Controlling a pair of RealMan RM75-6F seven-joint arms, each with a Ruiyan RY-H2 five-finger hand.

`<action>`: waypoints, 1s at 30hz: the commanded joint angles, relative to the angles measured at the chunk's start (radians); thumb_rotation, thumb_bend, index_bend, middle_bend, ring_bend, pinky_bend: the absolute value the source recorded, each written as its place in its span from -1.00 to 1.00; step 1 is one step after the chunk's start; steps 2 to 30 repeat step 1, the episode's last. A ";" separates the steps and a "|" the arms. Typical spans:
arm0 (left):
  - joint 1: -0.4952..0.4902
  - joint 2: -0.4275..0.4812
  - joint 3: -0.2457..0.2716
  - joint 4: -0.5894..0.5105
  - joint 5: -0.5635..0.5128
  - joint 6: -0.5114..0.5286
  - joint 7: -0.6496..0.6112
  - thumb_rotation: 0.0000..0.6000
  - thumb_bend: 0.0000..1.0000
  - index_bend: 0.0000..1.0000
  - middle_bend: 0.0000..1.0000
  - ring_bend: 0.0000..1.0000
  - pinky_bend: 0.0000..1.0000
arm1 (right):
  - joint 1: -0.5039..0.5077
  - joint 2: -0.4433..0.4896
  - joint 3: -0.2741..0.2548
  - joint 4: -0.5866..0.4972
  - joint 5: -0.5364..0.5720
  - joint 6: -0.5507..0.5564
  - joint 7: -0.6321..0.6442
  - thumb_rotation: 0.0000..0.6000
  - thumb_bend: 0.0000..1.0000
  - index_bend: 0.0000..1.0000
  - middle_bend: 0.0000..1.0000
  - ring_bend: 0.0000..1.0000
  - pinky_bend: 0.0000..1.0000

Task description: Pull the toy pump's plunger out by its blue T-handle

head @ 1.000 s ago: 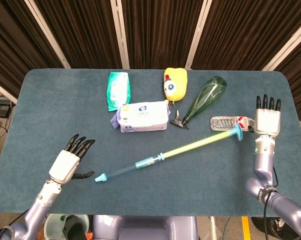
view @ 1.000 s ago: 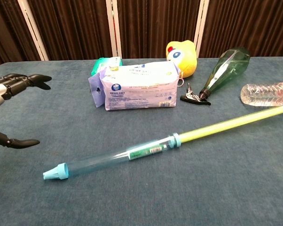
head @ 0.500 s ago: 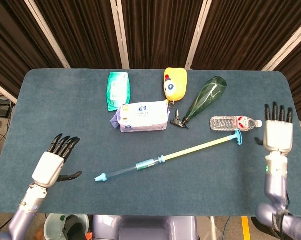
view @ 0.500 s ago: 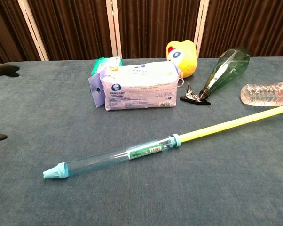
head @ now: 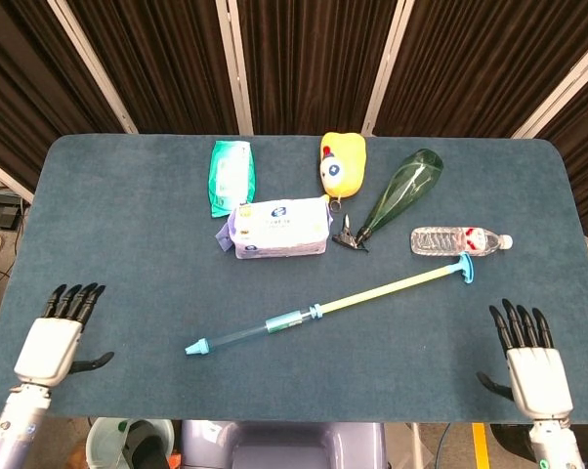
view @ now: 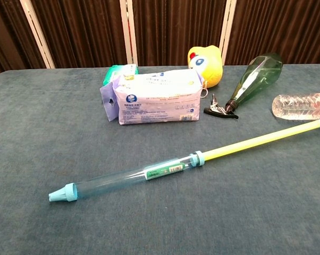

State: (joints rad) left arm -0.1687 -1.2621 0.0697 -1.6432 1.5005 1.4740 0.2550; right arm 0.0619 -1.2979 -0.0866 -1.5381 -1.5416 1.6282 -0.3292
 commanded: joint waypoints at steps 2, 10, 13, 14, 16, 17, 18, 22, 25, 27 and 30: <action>0.038 0.014 0.003 0.012 0.064 0.080 -0.057 1.00 -0.79 -1.00 -0.88 -0.91 -0.92 | -0.012 -0.021 0.001 0.033 -0.019 0.012 0.004 1.00 -0.73 -1.00 -1.00 -1.00 -1.00; 0.038 0.014 0.003 0.012 0.064 0.080 -0.057 1.00 -0.79 -1.00 -0.88 -0.91 -0.92 | -0.012 -0.021 0.001 0.033 -0.019 0.012 0.004 1.00 -0.73 -1.00 -1.00 -1.00 -1.00; 0.038 0.014 0.003 0.012 0.064 0.080 -0.057 1.00 -0.79 -1.00 -0.88 -0.91 -0.92 | -0.012 -0.021 0.001 0.033 -0.019 0.012 0.004 1.00 -0.73 -1.00 -1.00 -1.00 -1.00; 0.038 0.014 0.003 0.012 0.064 0.080 -0.057 1.00 -0.79 -1.00 -0.88 -0.91 -0.92 | -0.012 -0.021 0.001 0.033 -0.019 0.012 0.004 1.00 -0.73 -1.00 -1.00 -1.00 -1.00; 0.038 0.014 0.003 0.012 0.064 0.080 -0.057 1.00 -0.79 -1.00 -0.88 -0.91 -0.92 | -0.012 -0.021 0.001 0.033 -0.019 0.012 0.004 1.00 -0.73 -1.00 -1.00 -1.00 -1.00; 0.038 0.014 0.003 0.012 0.064 0.080 -0.057 1.00 -0.79 -1.00 -0.88 -0.91 -0.92 | -0.012 -0.021 0.001 0.033 -0.019 0.012 0.004 1.00 -0.73 -1.00 -1.00 -1.00 -1.00; 0.038 0.014 0.003 0.012 0.064 0.080 -0.057 1.00 -0.79 -1.00 -0.88 -0.91 -0.92 | -0.012 -0.021 0.001 0.033 -0.019 0.012 0.004 1.00 -0.73 -1.00 -1.00 -1.00 -1.00; 0.038 0.014 0.003 0.012 0.064 0.080 -0.057 1.00 -0.79 -1.00 -0.88 -0.91 -0.92 | -0.012 -0.021 0.001 0.033 -0.019 0.012 0.004 1.00 -0.73 -1.00 -1.00 -1.00 -1.00; 0.038 0.014 0.003 0.012 0.064 0.080 -0.057 1.00 -0.79 -1.00 -0.88 -0.91 -0.92 | -0.012 -0.021 0.001 0.033 -0.019 0.012 0.004 1.00 -0.73 -1.00 -1.00 -1.00 -1.00; 0.038 0.014 0.003 0.012 0.064 0.080 -0.057 1.00 -0.79 -1.00 -0.88 -0.91 -0.92 | -0.012 -0.021 0.001 0.033 -0.019 0.012 0.004 1.00 -0.73 -1.00 -1.00 -1.00 -1.00; 0.038 0.014 0.003 0.012 0.064 0.080 -0.057 1.00 -0.79 -1.00 -0.88 -0.91 -0.92 | -0.012 -0.021 0.001 0.033 -0.019 0.012 0.004 1.00 -0.73 -1.00 -1.00 -1.00 -1.00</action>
